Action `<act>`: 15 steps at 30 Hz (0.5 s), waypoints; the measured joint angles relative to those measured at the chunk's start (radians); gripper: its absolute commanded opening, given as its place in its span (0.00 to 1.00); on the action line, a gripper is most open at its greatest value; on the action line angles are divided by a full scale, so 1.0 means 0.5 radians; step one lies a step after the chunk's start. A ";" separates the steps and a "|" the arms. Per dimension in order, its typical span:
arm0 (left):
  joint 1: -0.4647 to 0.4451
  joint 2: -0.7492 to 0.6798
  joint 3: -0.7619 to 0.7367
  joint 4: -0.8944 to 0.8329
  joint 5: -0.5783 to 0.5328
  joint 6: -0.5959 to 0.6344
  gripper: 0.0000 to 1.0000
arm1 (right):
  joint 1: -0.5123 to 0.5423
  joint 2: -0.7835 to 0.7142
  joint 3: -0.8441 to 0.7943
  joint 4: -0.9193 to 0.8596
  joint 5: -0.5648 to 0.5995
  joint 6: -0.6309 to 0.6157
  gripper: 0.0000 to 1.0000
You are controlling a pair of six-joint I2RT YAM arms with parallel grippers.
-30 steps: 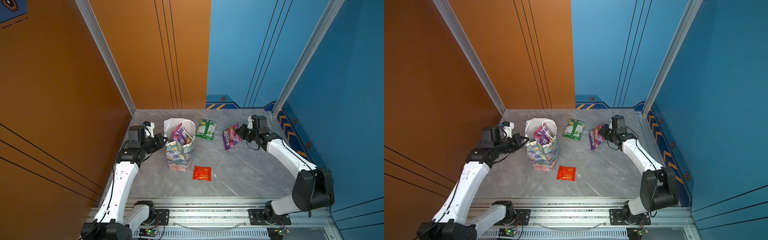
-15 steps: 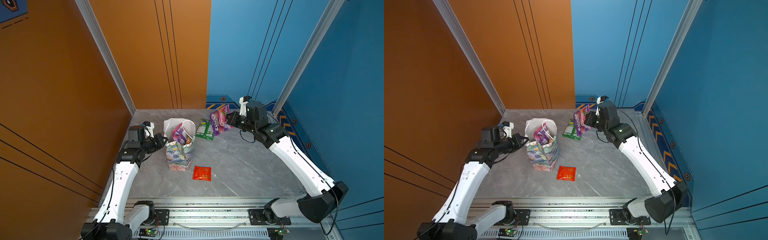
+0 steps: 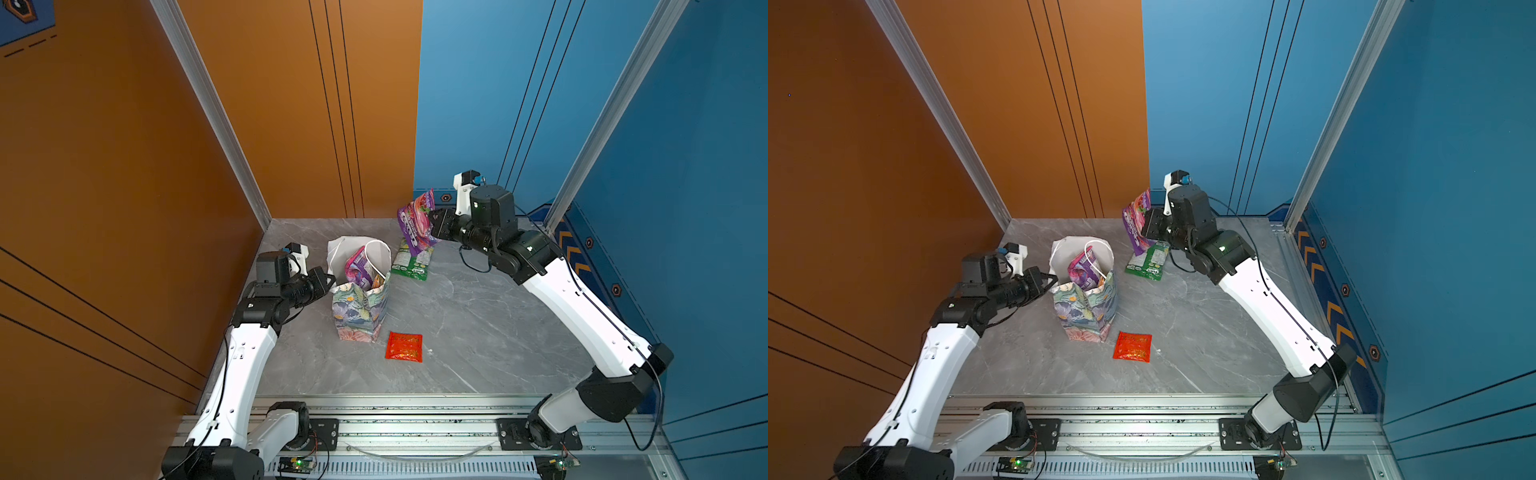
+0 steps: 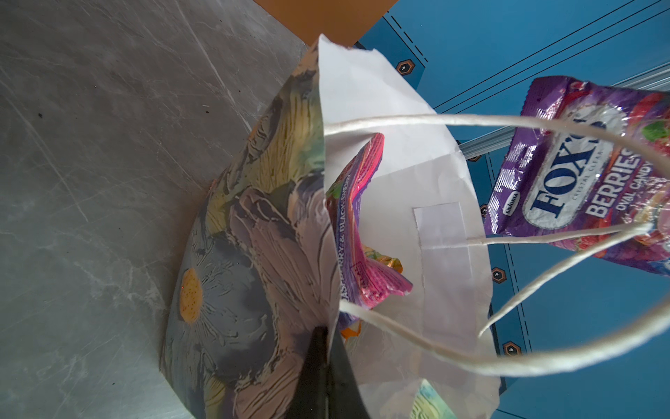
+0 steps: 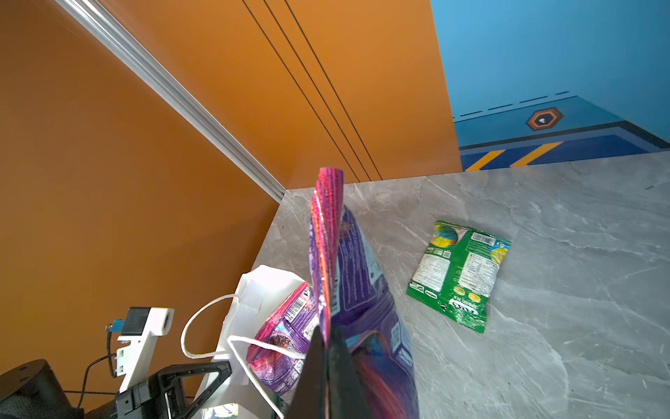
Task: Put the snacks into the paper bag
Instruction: 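Lift the purple Fox's Berries packet high with the right gripper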
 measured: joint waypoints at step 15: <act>-0.001 -0.016 -0.004 -0.002 0.000 0.000 0.00 | 0.193 0.494 0.837 -0.052 0.047 -0.087 0.00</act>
